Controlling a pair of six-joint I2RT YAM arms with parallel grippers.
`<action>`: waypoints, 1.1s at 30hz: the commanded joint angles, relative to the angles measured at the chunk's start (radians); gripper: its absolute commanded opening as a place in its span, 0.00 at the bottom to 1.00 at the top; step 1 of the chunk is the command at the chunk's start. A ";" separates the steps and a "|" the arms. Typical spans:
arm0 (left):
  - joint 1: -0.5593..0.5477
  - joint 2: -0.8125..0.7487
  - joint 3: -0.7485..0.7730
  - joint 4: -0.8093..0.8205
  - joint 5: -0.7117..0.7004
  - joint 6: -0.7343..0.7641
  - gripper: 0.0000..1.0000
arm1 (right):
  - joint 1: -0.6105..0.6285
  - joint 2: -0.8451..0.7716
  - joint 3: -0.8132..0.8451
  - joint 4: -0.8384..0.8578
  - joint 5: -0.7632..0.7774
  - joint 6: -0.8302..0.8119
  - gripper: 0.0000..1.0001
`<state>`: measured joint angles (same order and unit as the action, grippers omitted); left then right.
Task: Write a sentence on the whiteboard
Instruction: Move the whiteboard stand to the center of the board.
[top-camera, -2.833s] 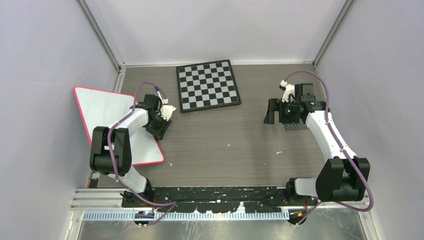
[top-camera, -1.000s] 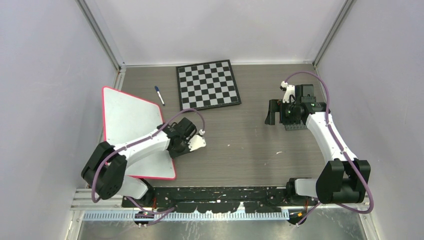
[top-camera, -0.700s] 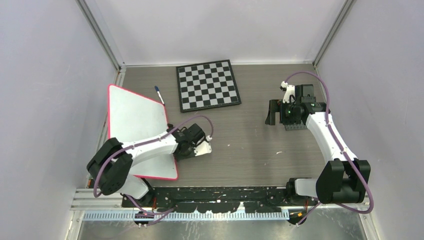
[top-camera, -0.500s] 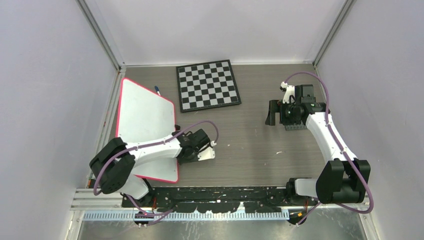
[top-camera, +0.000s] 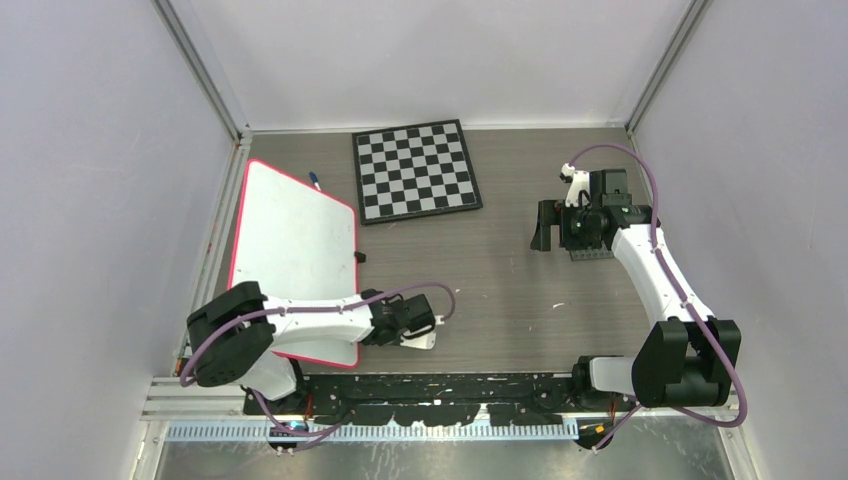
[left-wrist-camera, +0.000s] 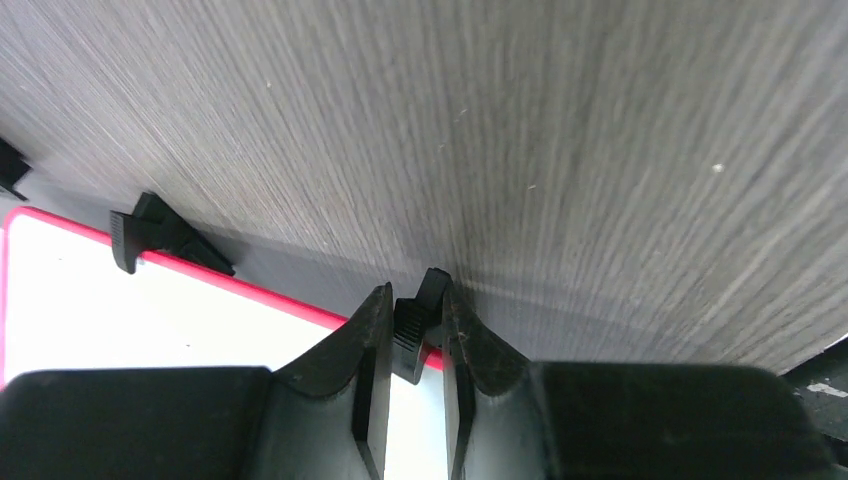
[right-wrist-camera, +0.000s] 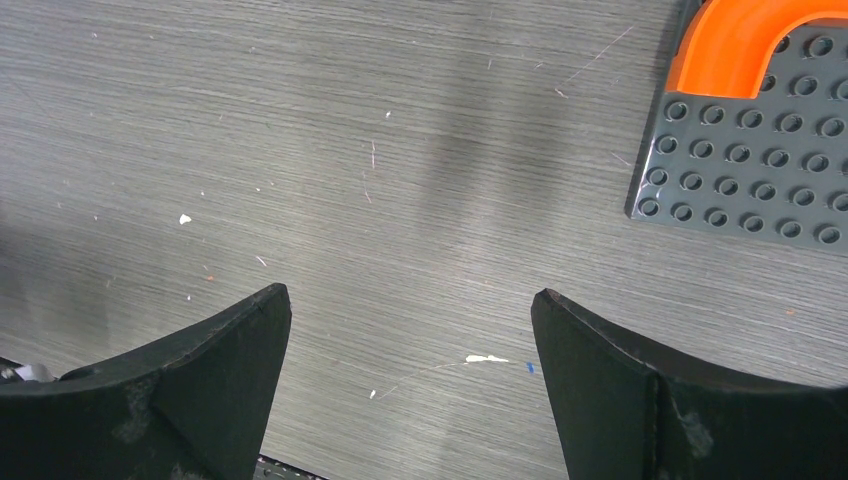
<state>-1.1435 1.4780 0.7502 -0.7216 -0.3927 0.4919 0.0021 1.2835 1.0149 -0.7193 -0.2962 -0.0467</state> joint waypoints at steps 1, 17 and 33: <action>-0.097 0.024 0.010 0.014 0.050 -0.013 0.00 | -0.002 -0.031 0.001 0.022 0.013 -0.005 0.94; -0.303 0.070 0.020 0.056 0.050 0.010 0.00 | -0.002 -0.026 -0.004 0.023 0.025 -0.007 0.94; -0.147 0.095 0.152 -0.027 0.106 -0.079 0.51 | -0.002 -0.023 -0.008 0.026 0.012 -0.006 0.94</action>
<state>-1.3487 1.6077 0.8467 -0.7128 -0.3866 0.4637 0.0021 1.2831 1.0039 -0.7189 -0.2817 -0.0467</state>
